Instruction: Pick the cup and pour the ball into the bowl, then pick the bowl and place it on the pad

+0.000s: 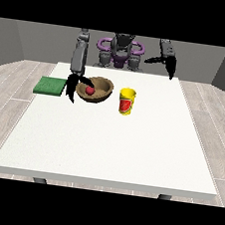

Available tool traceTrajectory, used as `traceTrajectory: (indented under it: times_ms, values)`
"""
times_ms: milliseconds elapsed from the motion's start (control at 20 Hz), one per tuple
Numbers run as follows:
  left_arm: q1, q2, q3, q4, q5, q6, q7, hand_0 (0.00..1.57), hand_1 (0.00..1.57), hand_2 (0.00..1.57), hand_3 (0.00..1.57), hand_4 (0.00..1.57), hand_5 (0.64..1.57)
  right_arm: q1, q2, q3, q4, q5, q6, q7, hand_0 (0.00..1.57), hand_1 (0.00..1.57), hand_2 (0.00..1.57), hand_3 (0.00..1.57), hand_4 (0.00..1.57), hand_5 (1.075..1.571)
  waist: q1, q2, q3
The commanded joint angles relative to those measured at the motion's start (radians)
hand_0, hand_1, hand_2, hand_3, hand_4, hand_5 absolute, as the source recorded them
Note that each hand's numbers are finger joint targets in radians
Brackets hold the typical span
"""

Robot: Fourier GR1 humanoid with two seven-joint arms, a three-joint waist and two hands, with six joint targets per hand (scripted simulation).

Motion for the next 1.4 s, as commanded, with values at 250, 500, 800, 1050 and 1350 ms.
traceTrajectory:
  times_ms: [250,500,800,1050,1350]
  values:
    - [-0.009,-0.018,-0.046,-0.016,-0.005,-0.032,-0.002,0.0,0.0,0.0,0.0,0.66,1.531,0.093,-0.087,0.125,0.095,0.25,-0.359,0.132,1.57,1.57,1.57,1.56,0.94,1.558,0.09,0.034,0.0137]
    - [0.022,-0.021,-0.002,0.083,0.023,-0.032,-0.01,0.0,0.0,0.0,0.0,0.93,1.436,0.018,-0.081,0.185,0.067,0.305,-0.451,0.374,1.57,1.57,1.57,1.18,0.89,1.567,0.06,-0.114,0.0141]
    - [0.056,0.061,0.123,0.216,0.089,-0.08,-0.068,0.0,0.0,0.0,0.0,1.0,1.41,-0.131,-0.108,0.258,0.007,0.346,-0.389,0.655,1.57,1.57,1.57,0.86,0.82,1.564,-0.071,-0.231,0.0167]
    - [0.142,0.065,0.147,0.244,0.091,-0.068,-0.059,0.0,0.0,0.0,0.0,1.0,1.407,-0.098,-0.133,0.286,-0.048,0.355,-0.302,0.765,1.57,1.57,1.57,0.74,0.81,1.567,-0.144,-0.327,0.0179]
    - [0.156,0.063,0.165,0.274,0.083,-0.062,-0.151,0.0,0.0,0.0,0.0,1.02,1.431,-0.055,-0.211,0.229,-0.125,0.305,-0.214,0.732,1.57,1.57,1.57,0.73,0.78,1.571,-0.171,-0.254,0.0182]
